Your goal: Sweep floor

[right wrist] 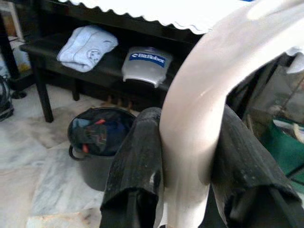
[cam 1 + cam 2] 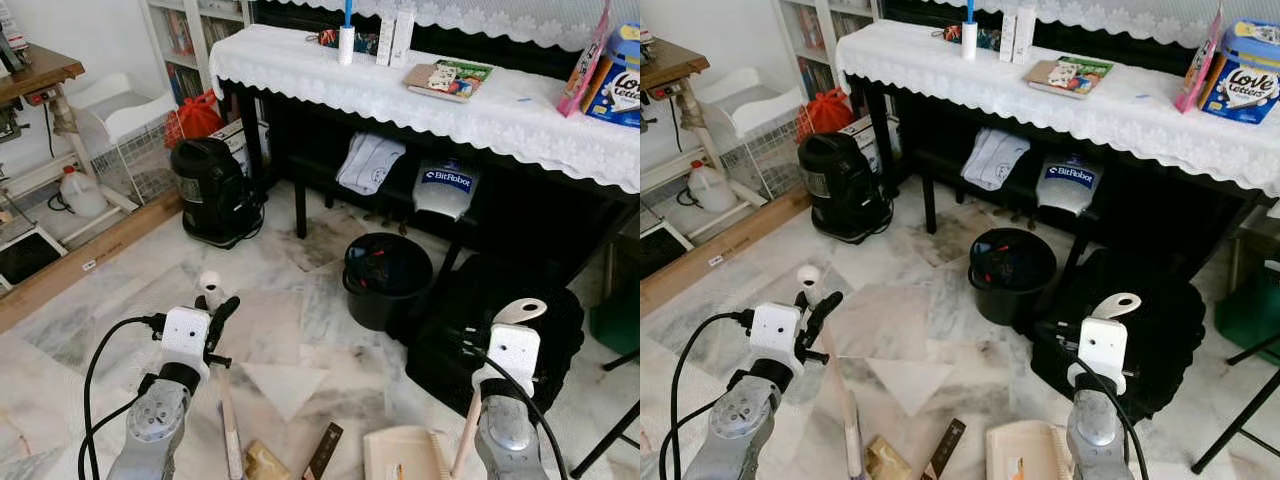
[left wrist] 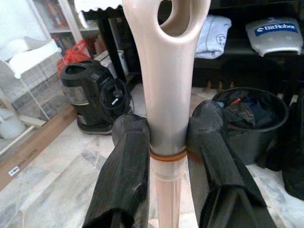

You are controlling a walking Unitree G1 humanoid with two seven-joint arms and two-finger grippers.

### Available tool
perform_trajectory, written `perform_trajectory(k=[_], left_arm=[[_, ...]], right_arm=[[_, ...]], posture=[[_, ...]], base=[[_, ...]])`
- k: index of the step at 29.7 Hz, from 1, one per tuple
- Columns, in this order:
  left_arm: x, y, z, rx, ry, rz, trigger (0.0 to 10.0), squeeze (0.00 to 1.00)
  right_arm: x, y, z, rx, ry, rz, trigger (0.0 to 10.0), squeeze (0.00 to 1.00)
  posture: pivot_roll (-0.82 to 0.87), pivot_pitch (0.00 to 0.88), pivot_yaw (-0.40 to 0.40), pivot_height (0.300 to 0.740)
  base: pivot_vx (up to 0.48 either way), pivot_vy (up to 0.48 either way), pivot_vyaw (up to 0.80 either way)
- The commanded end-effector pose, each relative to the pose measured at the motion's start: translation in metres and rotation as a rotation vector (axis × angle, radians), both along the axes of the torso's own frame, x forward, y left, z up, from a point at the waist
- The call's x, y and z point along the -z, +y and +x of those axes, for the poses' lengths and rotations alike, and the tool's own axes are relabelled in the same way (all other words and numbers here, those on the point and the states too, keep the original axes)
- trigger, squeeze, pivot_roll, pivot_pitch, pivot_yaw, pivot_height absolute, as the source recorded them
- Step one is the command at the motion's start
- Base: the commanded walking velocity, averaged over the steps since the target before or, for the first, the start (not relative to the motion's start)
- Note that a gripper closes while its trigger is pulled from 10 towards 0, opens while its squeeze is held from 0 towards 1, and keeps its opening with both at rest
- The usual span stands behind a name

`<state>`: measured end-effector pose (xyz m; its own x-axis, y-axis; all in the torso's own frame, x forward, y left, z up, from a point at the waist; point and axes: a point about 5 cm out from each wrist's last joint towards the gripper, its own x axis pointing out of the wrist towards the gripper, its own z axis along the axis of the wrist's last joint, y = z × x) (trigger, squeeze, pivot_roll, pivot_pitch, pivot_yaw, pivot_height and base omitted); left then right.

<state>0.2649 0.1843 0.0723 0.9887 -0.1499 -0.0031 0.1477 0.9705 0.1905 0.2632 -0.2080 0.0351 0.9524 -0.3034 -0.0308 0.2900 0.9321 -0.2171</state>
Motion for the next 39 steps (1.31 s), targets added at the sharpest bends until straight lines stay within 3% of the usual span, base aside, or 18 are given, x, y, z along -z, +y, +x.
perform_trajectory(k=[1,13,22,27,30,36,39], left_arm=[[-0.01,-0.001,0.001,0.011,-0.036,0.005,10.0,0.0],[-0.014,0.002,0.002,0.02,-0.037,0.007,10.0,0.0],[-0.017,-0.002,0.006,0.057,-0.001,-0.053,10.0,0.0],[-0.012,-0.005,0.008,0.173,0.125,-0.084,10.0,0.0],[-0.004,-0.003,0.006,0.192,0.183,-0.057,10.0,0.0],[0.001,-0.011,0.0,0.286,0.277,-0.129,10.0,0.0],[0.002,-0.014,-0.004,0.339,0.333,-0.114,10.0,0.0]], right_arm=[[-0.014,-0.002,0.01,-0.019,-0.063,-0.037,10.0,0.0],[-0.023,-0.001,0.025,-0.036,-0.102,-0.07,10.0,0.0],[0.003,0.018,0.018,-0.068,-0.018,-0.041,10.0,0.0],[0.017,0.032,0.011,-0.106,0.044,-0.048,10.0,0.0],[0.018,0.033,0.01,-0.111,0.048,-0.05,10.0,0.0],[0.018,0.029,0.011,-0.104,0.045,-0.061,10.0,0.0],[0.016,0.028,0.013,-0.103,0.035,-0.065,10.0,0.0]], posture=[[0.07,0.041,0.035,0.74],[0.08,0.058,0.04,0.74],[0.1,0.073,0.043,0.74],[0.11,0.079,0.044,0.74],[0.11,0.08,0.044,0.74],[0.1,0.081,0.036,0.74],[0.11,0.082,0.038,0.74]], base=[[0.0,0.0,0.0],[0.0,0.0,0.0],[0.0,0.0,0.0],[0.0,0.0,0.0],[0.0,0.0,0.0],[0.0,0.0,0.0],[0.0,0.0,0.0]])
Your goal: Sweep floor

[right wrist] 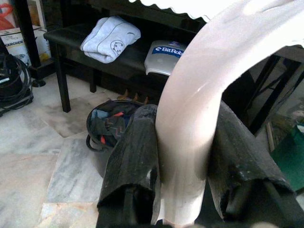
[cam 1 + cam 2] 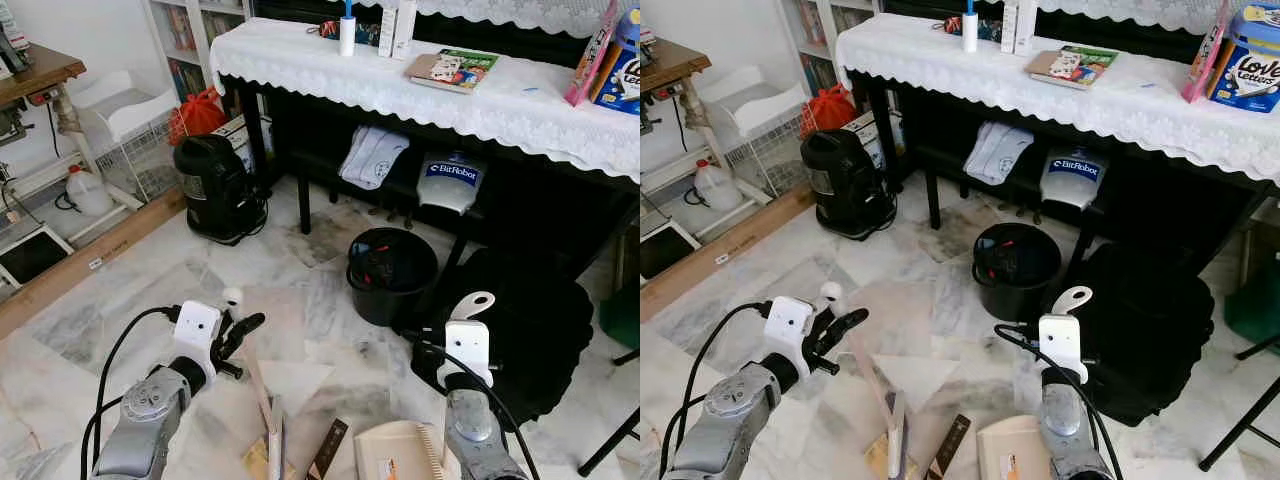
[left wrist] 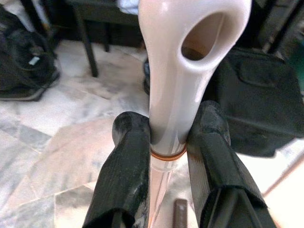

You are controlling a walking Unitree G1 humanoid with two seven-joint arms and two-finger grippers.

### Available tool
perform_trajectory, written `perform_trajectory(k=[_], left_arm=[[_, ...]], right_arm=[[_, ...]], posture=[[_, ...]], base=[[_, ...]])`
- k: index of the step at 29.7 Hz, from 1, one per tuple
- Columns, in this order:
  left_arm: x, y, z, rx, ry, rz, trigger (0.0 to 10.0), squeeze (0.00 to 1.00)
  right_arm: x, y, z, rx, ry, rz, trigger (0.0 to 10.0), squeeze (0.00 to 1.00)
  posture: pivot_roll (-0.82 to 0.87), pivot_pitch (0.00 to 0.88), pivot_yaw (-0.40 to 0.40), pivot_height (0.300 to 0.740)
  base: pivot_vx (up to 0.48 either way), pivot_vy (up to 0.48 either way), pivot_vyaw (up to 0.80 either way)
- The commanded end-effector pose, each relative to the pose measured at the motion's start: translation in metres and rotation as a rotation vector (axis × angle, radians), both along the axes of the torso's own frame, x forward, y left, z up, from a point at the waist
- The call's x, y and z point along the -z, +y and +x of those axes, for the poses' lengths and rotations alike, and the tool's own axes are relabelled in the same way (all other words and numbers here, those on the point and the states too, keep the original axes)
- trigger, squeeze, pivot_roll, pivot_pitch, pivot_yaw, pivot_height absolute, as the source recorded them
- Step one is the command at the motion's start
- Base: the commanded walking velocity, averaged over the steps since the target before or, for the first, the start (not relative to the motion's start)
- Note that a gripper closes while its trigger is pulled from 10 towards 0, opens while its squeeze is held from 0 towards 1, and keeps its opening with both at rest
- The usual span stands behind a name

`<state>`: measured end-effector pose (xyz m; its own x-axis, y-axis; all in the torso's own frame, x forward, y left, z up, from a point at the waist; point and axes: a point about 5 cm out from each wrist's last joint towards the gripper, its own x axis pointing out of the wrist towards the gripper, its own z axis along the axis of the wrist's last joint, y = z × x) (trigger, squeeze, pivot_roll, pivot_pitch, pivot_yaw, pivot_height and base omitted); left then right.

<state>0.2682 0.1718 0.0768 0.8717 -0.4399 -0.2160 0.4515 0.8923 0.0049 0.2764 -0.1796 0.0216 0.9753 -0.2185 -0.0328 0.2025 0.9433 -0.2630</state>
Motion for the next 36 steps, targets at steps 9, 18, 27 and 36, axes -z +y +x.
perform_trajectory(k=[9,18,27,36], left_arm=[[0.015,0.003,-0.022,0.148,0.187,-0.021,10.0,0.0],[-0.009,-0.003,-0.014,0.168,0.179,-0.239,10.0,0.0],[-0.027,-0.005,-0.01,0.161,0.154,-0.41,10.0,0.0],[-0.045,-0.006,0.005,0.024,0.048,-0.532,10.0,0.0]], right_arm=[[-0.001,0.003,0.003,-0.014,0.001,-0.013,10.0,0.0],[-0.002,0.004,0.004,-0.009,-0.006,-0.008,10.0,0.0],[-0.003,0.004,0.005,-0.001,-0.013,-0.007,10.0,0.0],[-0.003,0.006,0.005,-0.003,-0.018,-0.005,10.0,0.0]], posture=[[0.1,0.082,0.042,0.74],[0.1,0.081,0.044,0.74],[0.1,0.079,0.048,0.74],[0.1,0.07,0.048,0.74]], base=[[0.0,0.0,0.0],[0.0,0.0,0.0],[0.0,0.0,0.0],[0.0,0.0,0.0]])
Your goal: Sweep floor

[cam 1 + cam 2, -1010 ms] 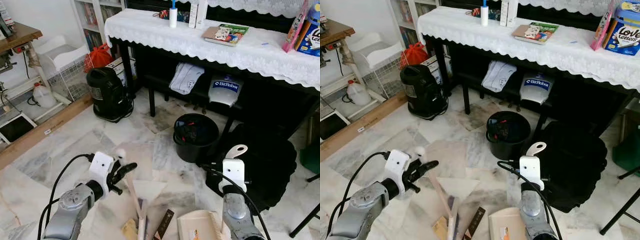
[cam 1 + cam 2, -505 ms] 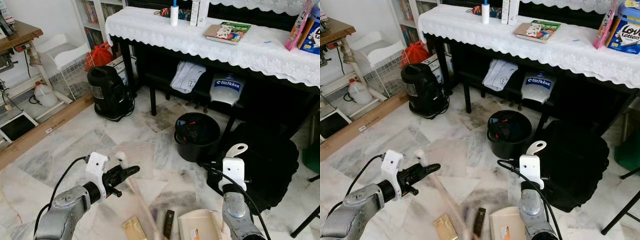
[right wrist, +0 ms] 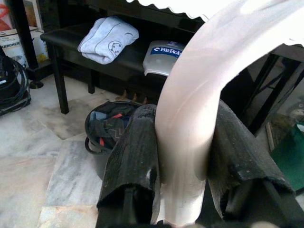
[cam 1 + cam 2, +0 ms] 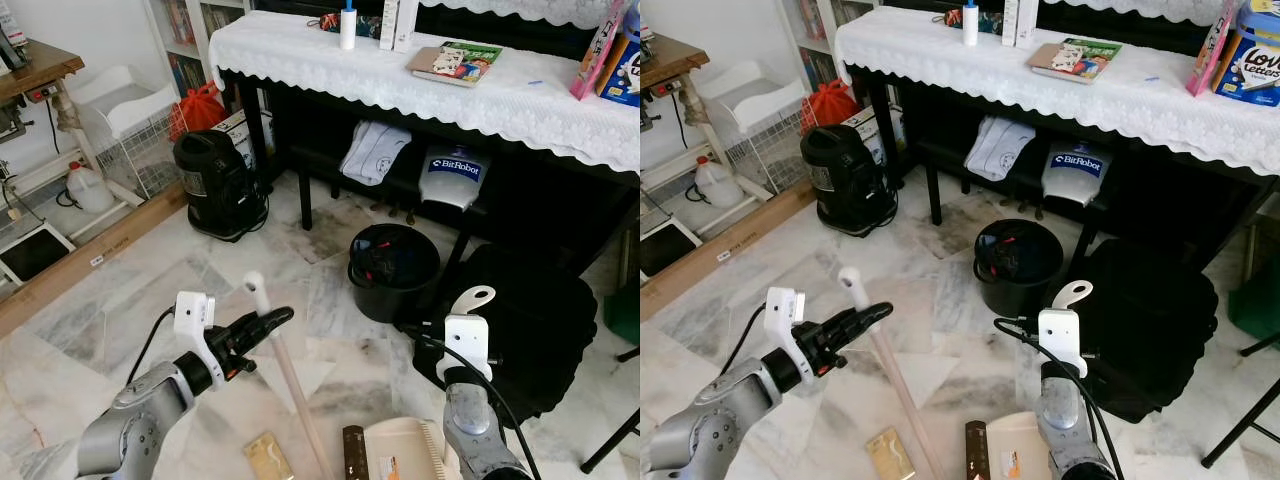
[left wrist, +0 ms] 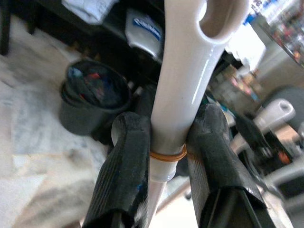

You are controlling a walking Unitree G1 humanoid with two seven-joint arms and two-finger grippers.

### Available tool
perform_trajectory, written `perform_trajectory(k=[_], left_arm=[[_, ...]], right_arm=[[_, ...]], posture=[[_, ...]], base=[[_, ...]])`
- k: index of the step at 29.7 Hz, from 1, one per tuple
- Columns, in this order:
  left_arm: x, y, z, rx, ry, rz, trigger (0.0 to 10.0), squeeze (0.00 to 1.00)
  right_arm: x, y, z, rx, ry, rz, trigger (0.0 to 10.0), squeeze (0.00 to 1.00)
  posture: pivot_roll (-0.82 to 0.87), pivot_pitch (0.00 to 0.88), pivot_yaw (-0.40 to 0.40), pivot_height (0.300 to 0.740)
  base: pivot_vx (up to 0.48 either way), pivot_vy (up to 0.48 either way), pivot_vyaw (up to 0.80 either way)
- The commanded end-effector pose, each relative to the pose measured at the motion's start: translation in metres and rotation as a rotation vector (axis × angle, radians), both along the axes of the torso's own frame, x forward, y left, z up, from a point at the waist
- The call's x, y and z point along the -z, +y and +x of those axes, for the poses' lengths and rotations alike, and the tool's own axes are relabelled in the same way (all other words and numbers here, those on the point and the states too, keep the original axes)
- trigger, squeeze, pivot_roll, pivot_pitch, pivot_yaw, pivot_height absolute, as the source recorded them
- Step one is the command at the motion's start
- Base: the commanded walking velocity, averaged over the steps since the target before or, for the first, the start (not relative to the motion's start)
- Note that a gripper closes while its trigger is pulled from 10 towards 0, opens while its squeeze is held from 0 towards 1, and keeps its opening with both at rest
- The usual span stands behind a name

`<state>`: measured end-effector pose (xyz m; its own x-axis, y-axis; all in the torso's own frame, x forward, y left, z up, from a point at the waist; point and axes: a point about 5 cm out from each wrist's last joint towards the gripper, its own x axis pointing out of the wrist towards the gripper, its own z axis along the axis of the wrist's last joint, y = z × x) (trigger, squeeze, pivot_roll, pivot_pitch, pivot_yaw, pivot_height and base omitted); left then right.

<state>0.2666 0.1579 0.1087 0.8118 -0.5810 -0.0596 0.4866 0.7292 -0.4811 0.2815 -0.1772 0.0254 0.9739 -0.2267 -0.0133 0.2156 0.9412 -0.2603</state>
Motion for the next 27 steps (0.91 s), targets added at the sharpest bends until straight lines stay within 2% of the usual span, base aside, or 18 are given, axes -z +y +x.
perform_trajectory(k=[1,3,6,7,8,11,14,16,18,23,27], left_arm=[[-0.013,0.009,0.007,-0.09,-0.067,-0.012,10.0,0.0],[-0.016,0.012,0.009,-0.11,-0.087,0.009,10.0,0.0],[-0.019,0.018,0.011,-0.147,-0.109,0.09,10.0,0.0],[-0.02,0.021,0.012,-0.169,-0.127,0.144,10.0,0.0],[-0.02,0.021,0.012,-0.169,-0.127,0.144,10.0,0.0],[-0.02,0.031,0.015,-0.269,-0.165,0.232,10.0,0.0],[-0.021,0.033,0.016,-0.297,-0.182,0.254,10.0,0.0],[-0.019,0.035,0.016,-0.321,-0.203,0.326,10.0,0.0],[-0.017,0.035,0.015,-0.313,-0.21,0.357,10.0,0.0],[-0.01,0.029,0.009,-0.143,-0.193,0.444,10.0,0.0],[-0.007,0.03,0.005,-0.07,-0.197,0.502,10.0,0.0]], right_arm=[[0.001,0.003,0.0,-0.011,0.002,-0.004,10.0,0.0],[0.001,0.003,0.0,-0.012,0.003,-0.004,10.0,0.0],[0.001,0.003,0.0,-0.012,0.004,-0.006,10.0,0.0],[0.001,0.003,0.0,-0.013,0.005,-0.006,10.0,0.0],[0.001,0.003,0.0,-0.013,0.005,-0.006,10.0,0.0],[0.002,0.004,-0.001,-0.015,0.007,-0.005,10.0,0.0],[0.002,0.004,-0.001,-0.016,0.007,-0.005,10.0,0.0],[0.002,0.004,-0.001,-0.016,0.008,-0.005,10.0,0.0],[0.002,0.004,-0.001,-0.016,0.008,-0.004,10.0,0.0],[0.003,0.004,-0.002,-0.015,0.008,-0.005,10.0,0.0],[0.002,0.004,-0.001,-0.014,0.007,-0.006,10.0,0.0]], posture=[[0.1,0.07,0.048,0.74],[0.1,0.067,0.048,0.74],[0.1,0.064,0.048,0.74],[0.1,0.064,0.048,0.74],[0.1,0.064,0.048,0.74],[0.1,0.06,0.049,0.74],[0.1,0.058,0.049,0.74],[0.1,0.055,0.05,0.74],[0.1,0.055,0.05,0.74],[0.1,0.053,0.052,0.74],[0.1,0.054,0.053,0.74]], base=[[0.0,0.0,0.0],[0.0,0.0,0.0],[0.0,0.0,0.0],[0.0,0.0,0.0],[0.0,0.0,0.0],[0.0,0.0,0.0],[0.0,0.0,0.0],[0.0,0.0,0.0],[0.0,0.0,0.0],[0.0,0.0,0.0],[0.0,0.0,0.0]])
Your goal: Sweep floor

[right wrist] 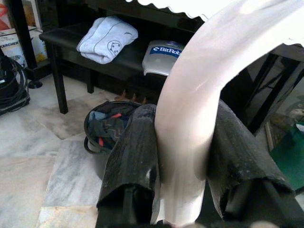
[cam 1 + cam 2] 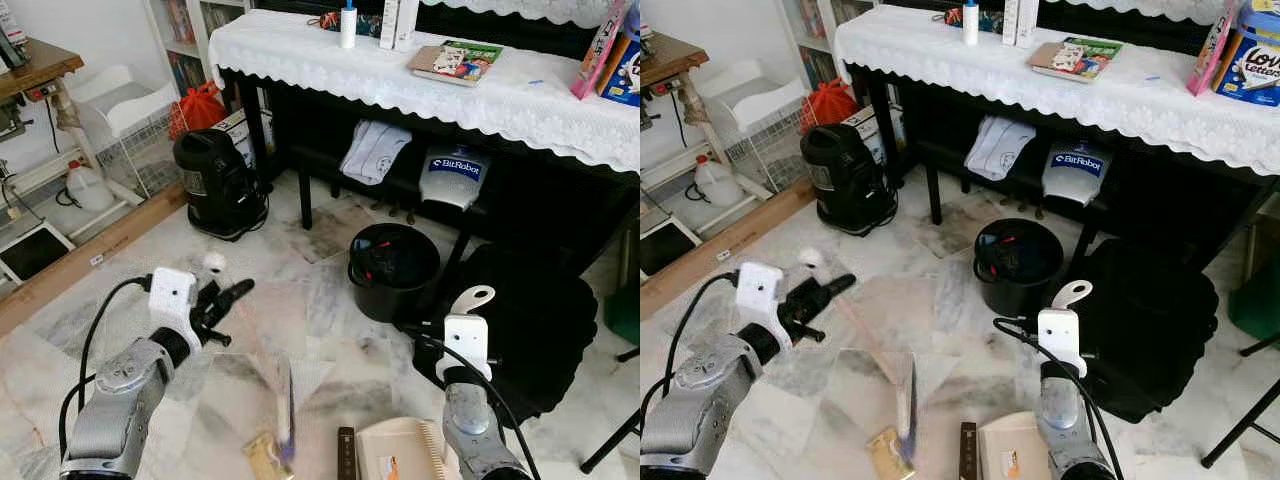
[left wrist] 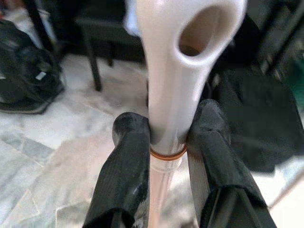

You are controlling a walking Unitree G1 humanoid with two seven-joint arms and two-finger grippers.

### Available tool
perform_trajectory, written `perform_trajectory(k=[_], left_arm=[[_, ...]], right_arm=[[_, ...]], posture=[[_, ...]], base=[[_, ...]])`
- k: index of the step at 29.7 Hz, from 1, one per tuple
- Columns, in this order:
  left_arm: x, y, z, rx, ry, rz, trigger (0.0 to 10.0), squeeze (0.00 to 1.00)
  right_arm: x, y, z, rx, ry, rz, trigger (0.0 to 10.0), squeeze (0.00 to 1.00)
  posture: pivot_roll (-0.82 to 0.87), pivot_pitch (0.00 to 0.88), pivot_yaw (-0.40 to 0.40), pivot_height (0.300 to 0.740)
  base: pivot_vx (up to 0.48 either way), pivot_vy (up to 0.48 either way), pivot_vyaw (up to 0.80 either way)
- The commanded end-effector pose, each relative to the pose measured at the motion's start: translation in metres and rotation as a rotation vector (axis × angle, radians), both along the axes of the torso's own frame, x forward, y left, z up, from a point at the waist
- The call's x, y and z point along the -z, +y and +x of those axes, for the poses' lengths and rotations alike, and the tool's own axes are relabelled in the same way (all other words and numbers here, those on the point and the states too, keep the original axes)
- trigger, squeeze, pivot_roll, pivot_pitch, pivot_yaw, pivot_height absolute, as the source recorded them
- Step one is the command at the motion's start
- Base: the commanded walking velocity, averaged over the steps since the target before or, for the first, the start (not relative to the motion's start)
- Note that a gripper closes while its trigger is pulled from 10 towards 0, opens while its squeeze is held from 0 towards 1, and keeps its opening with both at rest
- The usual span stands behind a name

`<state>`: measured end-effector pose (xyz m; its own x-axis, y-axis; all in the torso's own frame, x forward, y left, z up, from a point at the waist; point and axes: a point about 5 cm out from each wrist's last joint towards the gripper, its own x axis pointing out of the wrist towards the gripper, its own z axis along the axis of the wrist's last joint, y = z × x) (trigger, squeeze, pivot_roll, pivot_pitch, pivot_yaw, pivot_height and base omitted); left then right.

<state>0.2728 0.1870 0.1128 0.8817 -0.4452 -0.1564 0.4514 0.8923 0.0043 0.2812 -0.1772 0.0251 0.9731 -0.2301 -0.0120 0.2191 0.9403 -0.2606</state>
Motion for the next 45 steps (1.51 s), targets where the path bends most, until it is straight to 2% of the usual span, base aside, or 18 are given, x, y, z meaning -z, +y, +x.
perform_trajectory(k=[1,9,11,14,18,20,23,24,26,34,35,36,41,42,43,45], left_arm=[[-0.004,0.001,-0.002,0.038,-0.004,0.026,10.0,0.0],[0.005,-0.004,-0.011,0.15,0.084,0.028,10.0,0.0],[0.011,-0.009,-0.018,0.215,0.136,0.039,10.0,0.0],[0.01,-0.011,-0.019,0.22,0.138,0.025,10.0,0.0],[0.004,-0.02,-0.011,0.175,0.115,-0.098,10.0,0.0],[0.012,-0.027,-0.011,0.169,0.156,-0.166,10.0,0.0],[0.018,-0.03,-0.012,0.168,0.18,-0.173,10.0,0.0],[0.02,-0.033,-0.012,0.16,0.193,-0.207,10.0,0.0],[0.02,-0.034,-0.011,0.158,0.194,-0.217,10.0,0.0],[0.006,-0.052,0.002,0.147,0.159,-0.208,10.0,0.0],[-0.001,-0.062,0.004,0.166,0.139,-0.239,10.0,0.0],[-0.001,-0.062,0.004,0.166,0.139,-0.239,10.0,0.0],[-0.012,-0.082,0.007,0.194,0.116,-0.356,10.0,0.0],[-0.015,-0.088,0.007,0.205,0.121,-0.413,10.0,0.0],[-0.015,-0.088,0.007,0.205,0.121,-0.413,10.0,0.0],[-0.024,-0.09,0.008,0.207,0.114,-0.507,10.0,0.0]], right_arm=[[0.002,0.004,-0.001,-0.017,0.009,-0.005,10.0,0.0],[0.002,0.002,-0.001,-0.015,0.012,-0.008,10.0,0.0],[0.002,0.002,-0.001,-0.013,0.011,-0.008,10.0,0.0],[0.002,0.002,-0.001,-0.013,0.011,-0.008,10.0,0.0],[0.002,0.003,0.0,-0.013,0.009,-0.005,10.0,0.0],[0.001,0.003,0.0,-0.013,0.009,-0.004,10.0,0.0],[0.001,0.003,0.0,-0.011,0.007,-0.004,10.0,0.0],[0.001,0.002,0.0,-0.007,0.006,-0.004,10.0,0.0],[0.001,0.001,0.0,-0.006,0.005,-0.005,10.0,0.0],[0.002,0.001,-0.002,-0.002,0.009,-0.003,10.0,0.0],[0.003,0.003,-0.002,-0.009,0.009,0.0,10.0,0.0],[0.003,0.003,-0.002,-0.009,0.009,0.0,10.0,0.0],[0.002,0.005,-0.001,-0.013,0.003,0.007,10.0,0.0],[0.001,0.006,-0.001,-0.016,0.001,0.009,10.0,0.0],[0.001,0.006,-0.001,-0.016,0.001,0.009,10.0,0.0],[0.001,0.006,-0.001,-0.017,0.0,0.01,10.0,0.0]], posture=[[0.1,0.057,0.052,0.74],[0.1,0.065,0.05,0.74],[0.1,0.067,0.051,0.74],[0.1,0.067,0.051,0.74],[0.1,0.068,0.051,0.74],[0.1,0.072,0.053,0.74],[0.09,0.072,0.054,0.74],[0.09,0.074,0.056,0.74],[0.09,0.074,0.056,0.74],[0.08,0.084,0.054,0.74],[0.08,0.085,0.055,0.74],[0.08,0.085,0.055,0.74],[0.08,0.087,0.056,0.74],[0.08,0.087,0.056,0.74],[0.08,0.087,0.056,0.74],[0.08,0.088,0.056,0.74]], base=[[0.0,0.0,0.0],[0.0,0.0,0.0],[0.0,0.0,0.0],[0.0,0.0,0.0],[0.0,0.0,0.0],[0.0,0.0,0.0],[0.0,0.0,0.0],[0.0,0.0,0.0],[0.0,0.0,0.0],[0.0,0.0,0.0],[0.0,0.0,0.0],[0.0,0.0,0.0],[0.0,0.0,0.0],[0.0,0.0,0.0],[0.0,0.0,0.0],[0.0,0.0,0.0]])
